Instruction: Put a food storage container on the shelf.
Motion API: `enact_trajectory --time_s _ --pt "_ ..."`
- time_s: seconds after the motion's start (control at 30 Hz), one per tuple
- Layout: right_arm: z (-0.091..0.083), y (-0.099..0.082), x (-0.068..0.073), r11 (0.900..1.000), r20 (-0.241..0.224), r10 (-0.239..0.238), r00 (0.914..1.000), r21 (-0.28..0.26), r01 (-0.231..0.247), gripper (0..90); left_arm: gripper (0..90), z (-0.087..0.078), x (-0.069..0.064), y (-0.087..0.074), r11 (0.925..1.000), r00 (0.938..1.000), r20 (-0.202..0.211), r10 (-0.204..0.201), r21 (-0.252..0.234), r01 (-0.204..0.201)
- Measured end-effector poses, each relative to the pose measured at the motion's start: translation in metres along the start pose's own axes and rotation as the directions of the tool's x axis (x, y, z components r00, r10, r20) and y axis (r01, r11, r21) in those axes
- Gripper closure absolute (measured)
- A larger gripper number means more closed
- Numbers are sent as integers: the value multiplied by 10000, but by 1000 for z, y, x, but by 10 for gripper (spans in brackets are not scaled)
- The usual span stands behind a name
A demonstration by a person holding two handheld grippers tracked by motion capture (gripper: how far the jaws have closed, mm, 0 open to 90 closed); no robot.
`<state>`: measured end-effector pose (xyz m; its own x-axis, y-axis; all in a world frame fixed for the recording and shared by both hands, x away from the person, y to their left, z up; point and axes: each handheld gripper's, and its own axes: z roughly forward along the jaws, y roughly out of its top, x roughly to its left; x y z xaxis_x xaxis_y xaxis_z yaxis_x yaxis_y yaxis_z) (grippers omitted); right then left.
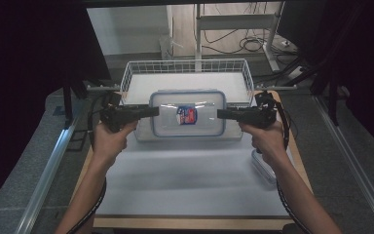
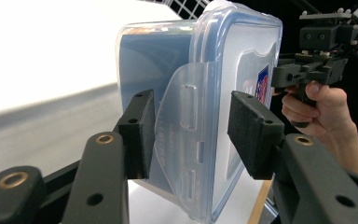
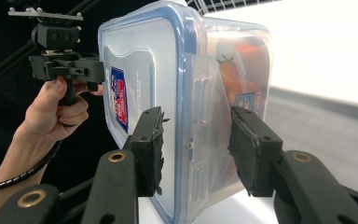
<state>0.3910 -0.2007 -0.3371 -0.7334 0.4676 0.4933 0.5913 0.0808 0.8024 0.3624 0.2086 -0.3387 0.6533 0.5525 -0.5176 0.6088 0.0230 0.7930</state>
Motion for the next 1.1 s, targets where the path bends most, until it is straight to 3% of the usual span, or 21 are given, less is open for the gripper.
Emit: enact_trajectory --time_s 0.2,0.67,1.1 --pt "4 25 -6 9998 84 120 9999 -163 -118 560 523 3 5 23 10000 10000 -47 -56 -53 56" --pt "19 59 -29 9972 285 677 9973 -323 -667 552 522 16 28 63 9988 9985 -271 -465 -155 461" --pt "31 80 -47 9945 509 1031 9934 -228 -1021 548 520 28 51 74 9955 9954 -227 -930 -222 925"
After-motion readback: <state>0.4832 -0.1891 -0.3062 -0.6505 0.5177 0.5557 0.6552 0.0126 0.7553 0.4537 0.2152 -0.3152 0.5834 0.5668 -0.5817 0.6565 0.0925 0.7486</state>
